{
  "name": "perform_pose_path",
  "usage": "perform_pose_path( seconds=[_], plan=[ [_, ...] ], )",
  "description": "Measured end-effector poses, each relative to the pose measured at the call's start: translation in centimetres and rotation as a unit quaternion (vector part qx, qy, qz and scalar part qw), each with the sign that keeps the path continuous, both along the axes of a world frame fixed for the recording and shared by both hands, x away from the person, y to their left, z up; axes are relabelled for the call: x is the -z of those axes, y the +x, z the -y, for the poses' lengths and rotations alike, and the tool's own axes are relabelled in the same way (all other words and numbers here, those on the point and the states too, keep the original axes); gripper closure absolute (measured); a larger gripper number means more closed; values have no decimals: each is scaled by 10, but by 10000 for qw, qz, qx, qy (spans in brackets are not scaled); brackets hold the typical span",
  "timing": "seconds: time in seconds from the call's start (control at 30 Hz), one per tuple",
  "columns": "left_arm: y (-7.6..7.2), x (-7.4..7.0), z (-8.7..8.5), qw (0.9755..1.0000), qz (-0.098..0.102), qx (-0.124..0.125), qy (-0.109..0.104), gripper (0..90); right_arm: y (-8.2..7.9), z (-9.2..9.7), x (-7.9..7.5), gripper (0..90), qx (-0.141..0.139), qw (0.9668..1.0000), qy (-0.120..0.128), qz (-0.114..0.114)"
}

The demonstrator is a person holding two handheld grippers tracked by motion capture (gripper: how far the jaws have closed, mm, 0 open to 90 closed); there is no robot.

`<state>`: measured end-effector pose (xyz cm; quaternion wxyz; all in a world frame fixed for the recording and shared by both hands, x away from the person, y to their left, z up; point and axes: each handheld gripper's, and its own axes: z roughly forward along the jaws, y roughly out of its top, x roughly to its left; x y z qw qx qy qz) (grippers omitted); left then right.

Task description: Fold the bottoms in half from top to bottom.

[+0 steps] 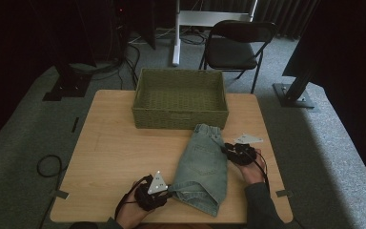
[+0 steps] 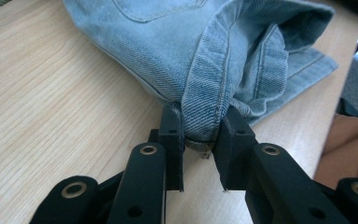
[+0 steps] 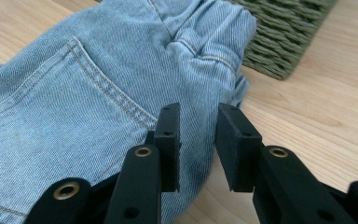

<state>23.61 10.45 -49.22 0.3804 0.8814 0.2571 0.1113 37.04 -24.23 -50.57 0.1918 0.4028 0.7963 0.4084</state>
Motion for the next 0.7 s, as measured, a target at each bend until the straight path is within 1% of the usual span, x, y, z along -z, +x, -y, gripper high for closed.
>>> perform_pose_path(
  seconds=[0.13,0.2,0.27,0.33,0.4,0.43,0.47,0.5,0.53,0.57,0.6,0.63,0.7],
  plan=[
    [-2,-8,-5,9998,-59,48,-179,752,-3,-6,-1,680,-240,9996,100,82],
    [-4,-13,-6,9995,-83,83,-279,753,-4,-9,0,677,-402,9989,190,132],
    [-5,-18,-6,9994,-65,133,-323,753,-5,-14,1,677,-587,9977,303,169],
    [-6,-21,-5,9992,-5,152,-361,753,-6,-19,2,671,-798,9958,411,167],
    [-6,-24,-4,9991,17,182,-392,753,-7,-24,5,672,-965,9942,432,179],
    [-6,-25,-3,9989,12,199,-413,753,-7,-27,7,682,-1062,9933,432,128],
    [-5,-26,-3,9988,2,206,-455,754,-6,-31,10,701,-1198,9920,393,24],
    [-4,-27,-2,9986,3,224,-478,754,-3,-35,15,701,-1426,9888,358,-248],
    [-4,-28,-2,9986,15,228,-480,754,-2,-41,22,708,-1638,9847,243,-548],
    [-3,-29,-1,9986,36,218,-487,755,-2,-47,28,715,-1726,9828,27,-656],
    [-3,-30,0,9984,39,243,-511,755,-3,-49,30,730,-1722,9833,41,-578],
    [-3,-32,1,9981,31,257,-557,755,-2,-50,29,749,-1754,9822,76,-666],
    [-3,-34,3,9979,64,287,-573,756,-2,-54,29,771,-1859,9795,44,-774]
  ],
)
